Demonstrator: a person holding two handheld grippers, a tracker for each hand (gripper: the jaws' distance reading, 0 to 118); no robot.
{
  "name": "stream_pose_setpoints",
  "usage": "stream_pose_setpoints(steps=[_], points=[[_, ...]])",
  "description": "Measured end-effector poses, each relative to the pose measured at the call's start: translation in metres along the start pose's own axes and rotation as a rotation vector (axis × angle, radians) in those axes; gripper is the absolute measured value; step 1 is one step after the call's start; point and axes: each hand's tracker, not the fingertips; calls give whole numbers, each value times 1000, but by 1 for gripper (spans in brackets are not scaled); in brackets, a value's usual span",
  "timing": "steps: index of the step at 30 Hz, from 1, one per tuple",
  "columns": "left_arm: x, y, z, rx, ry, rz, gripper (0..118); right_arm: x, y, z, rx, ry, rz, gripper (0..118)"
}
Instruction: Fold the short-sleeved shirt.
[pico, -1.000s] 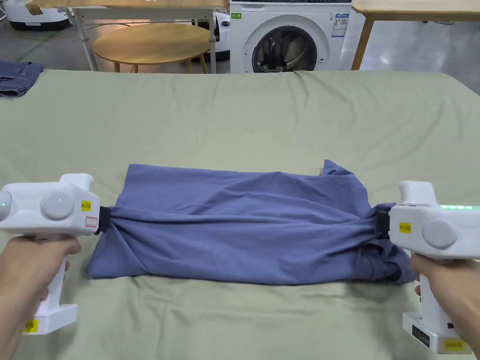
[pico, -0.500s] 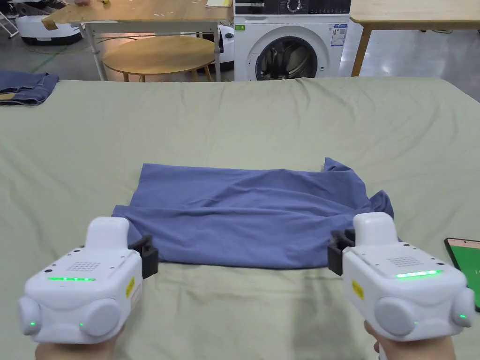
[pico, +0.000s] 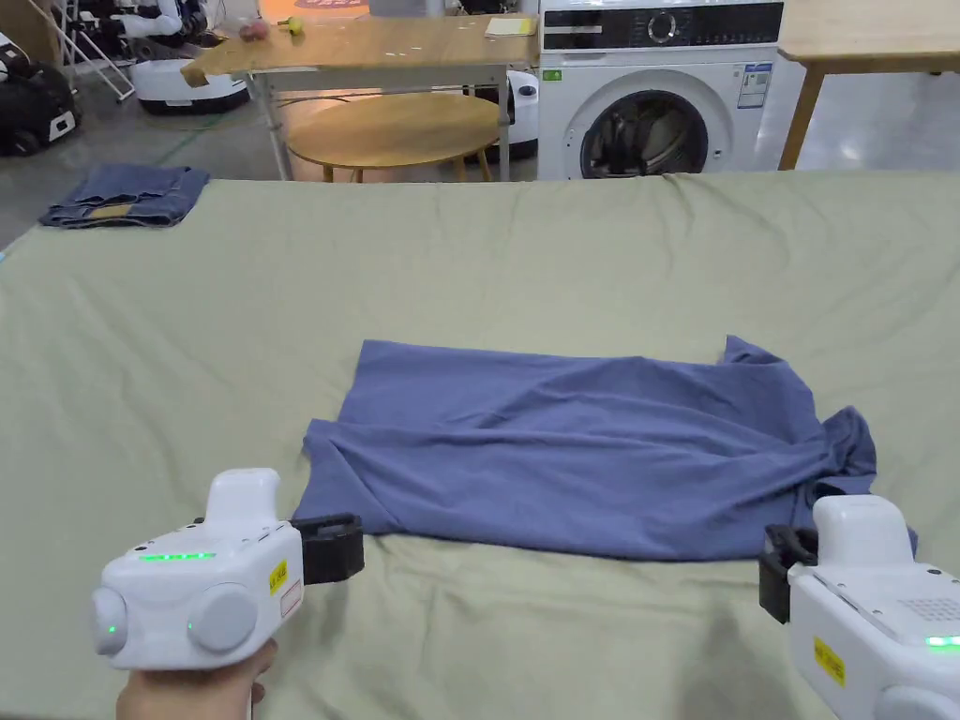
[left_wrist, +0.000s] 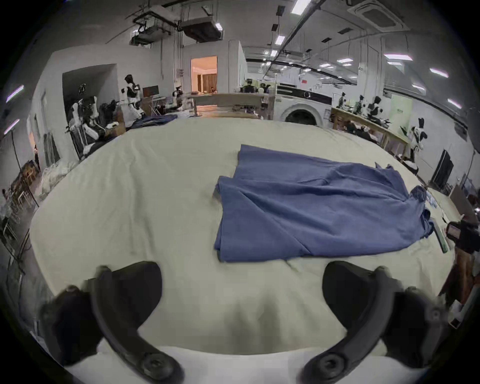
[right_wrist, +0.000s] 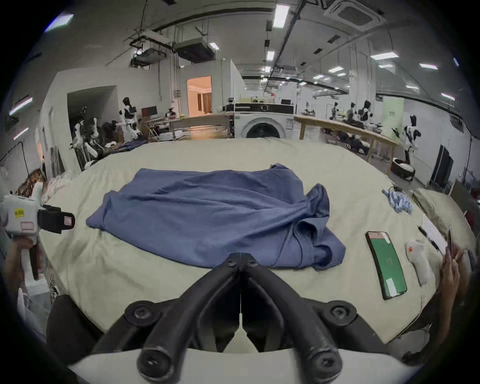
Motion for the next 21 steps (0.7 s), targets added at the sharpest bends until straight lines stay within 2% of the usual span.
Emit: stream_pose_setpoints(steps=[6, 8, 10, 11, 12, 13, 14, 15, 16, 17, 21], points=[[-2, 20, -65, -81, 71, -11, 115, 31, -2, -4, -29, -62, -19, 0], [5, 23, -79, -111, 98, -31, 98, 45, -5, -7, -43, -87, -33, 0], [14, 19, -94, -216, 61, -94, 74, 57, -4, -12, -55, -110, -39, 0], [22, 16, -91, -184, 92, -128, 71, 63, -4, -15, -59, -127, -39, 0], [26, 19, -86, -150, 113, -162, 61, 70, -4, -20, -66, -140, -38, 0], [26, 23, -83, -172, 71, -152, 42, 74, -1, -23, -66, -153, -36, 0], [26, 26, -80, -163, 70, -141, 13, 79, -1, -28, -58, -160, -32, 11], [32, 25, -67, -126, 56, -138, 0, 84, 0, -33, -44, -166, -32, 41], [33, 28, -63, -99, 69, -137, 0, 89, 4, -40, -45, -161, -36, 96], [33, 31, -59, -82, 63, -133, 0, 94, 8, -48, -70, -133, -46, 118], [37, 41, -45, -78, 45, -121, 0, 106, 15, -85, -92, -116, -60, 118]])
